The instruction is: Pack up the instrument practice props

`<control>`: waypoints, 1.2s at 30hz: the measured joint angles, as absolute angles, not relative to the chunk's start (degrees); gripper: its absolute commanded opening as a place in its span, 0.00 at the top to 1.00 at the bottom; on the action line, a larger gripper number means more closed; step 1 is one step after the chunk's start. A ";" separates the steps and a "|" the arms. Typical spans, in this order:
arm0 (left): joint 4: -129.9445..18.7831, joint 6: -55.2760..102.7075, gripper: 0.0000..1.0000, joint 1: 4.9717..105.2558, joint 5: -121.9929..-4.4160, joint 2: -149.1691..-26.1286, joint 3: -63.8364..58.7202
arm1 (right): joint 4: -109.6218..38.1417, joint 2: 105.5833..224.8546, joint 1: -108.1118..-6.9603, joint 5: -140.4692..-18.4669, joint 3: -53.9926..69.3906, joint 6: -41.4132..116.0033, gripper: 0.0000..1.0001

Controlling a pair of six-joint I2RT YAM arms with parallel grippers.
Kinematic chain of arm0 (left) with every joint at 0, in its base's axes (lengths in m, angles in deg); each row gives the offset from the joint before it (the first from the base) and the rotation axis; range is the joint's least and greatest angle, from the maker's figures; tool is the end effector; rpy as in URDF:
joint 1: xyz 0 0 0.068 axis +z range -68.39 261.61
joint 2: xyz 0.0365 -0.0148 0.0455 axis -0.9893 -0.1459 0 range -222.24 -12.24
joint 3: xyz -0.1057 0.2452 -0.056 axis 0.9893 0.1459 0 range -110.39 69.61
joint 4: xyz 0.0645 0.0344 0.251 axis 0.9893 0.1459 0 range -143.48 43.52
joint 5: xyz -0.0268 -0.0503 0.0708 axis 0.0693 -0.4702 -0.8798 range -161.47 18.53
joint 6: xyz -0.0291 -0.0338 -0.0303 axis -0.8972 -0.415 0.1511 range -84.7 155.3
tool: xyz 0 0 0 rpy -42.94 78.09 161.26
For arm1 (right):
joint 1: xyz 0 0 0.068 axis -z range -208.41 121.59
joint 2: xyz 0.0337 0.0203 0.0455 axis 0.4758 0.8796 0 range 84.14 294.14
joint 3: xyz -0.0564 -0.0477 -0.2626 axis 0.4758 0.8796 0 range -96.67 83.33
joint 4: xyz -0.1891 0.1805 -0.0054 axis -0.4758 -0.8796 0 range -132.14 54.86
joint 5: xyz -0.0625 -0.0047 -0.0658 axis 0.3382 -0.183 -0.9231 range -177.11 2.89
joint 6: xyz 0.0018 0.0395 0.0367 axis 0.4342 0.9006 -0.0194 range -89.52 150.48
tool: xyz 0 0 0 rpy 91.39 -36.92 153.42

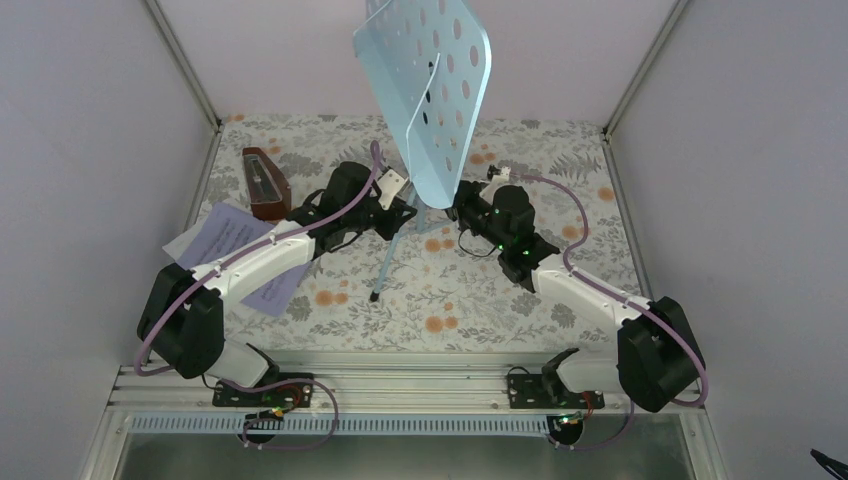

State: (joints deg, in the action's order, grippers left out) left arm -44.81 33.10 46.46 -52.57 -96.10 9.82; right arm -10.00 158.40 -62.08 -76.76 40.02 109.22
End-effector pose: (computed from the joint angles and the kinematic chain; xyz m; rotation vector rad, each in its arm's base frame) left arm 0.2635 -0.1995 0.2726 0.8114 2.0423 -0.7276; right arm 0.2443 0.1705 0.2819 0.5989 1.8587 1.5594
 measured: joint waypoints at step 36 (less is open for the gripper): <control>-44.75 33.08 0.98 46.46 -53.01 -95.99 9.82 | -21.23 171.99 -50.08 -35.56 9.40 48.06 0.57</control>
